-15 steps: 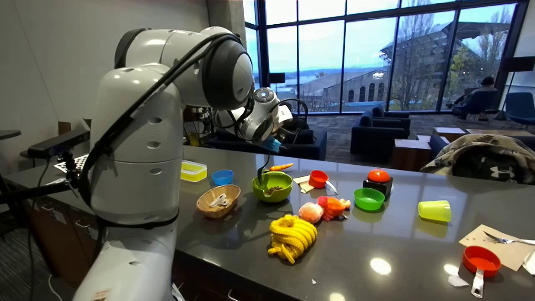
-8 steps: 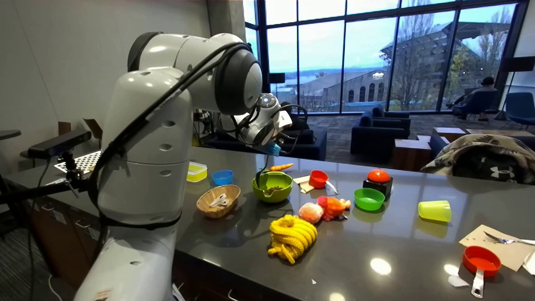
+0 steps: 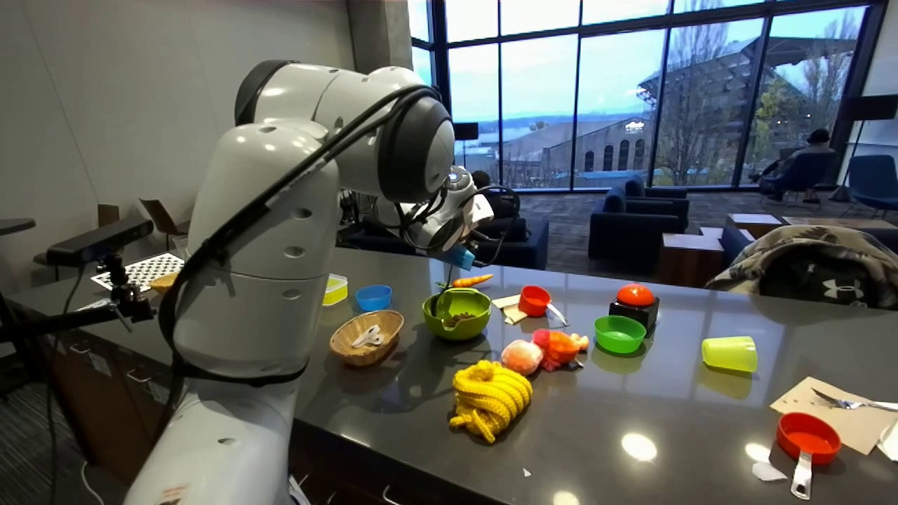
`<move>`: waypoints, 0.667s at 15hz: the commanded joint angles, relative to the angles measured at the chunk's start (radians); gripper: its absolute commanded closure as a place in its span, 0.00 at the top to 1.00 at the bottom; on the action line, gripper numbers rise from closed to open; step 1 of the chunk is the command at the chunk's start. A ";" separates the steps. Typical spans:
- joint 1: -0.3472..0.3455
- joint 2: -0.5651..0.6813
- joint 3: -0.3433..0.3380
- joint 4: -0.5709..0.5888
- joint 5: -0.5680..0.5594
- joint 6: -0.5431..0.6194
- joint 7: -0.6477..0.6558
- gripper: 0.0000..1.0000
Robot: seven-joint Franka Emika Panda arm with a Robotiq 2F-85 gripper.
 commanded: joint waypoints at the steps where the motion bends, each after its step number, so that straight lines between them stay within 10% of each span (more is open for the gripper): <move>1: 0.015 0.050 -0.020 0.026 -0.016 0.007 -0.019 0.01; 10: 0.079 0.087 -0.060 0.063 -0.018 0.002 -0.023 0.01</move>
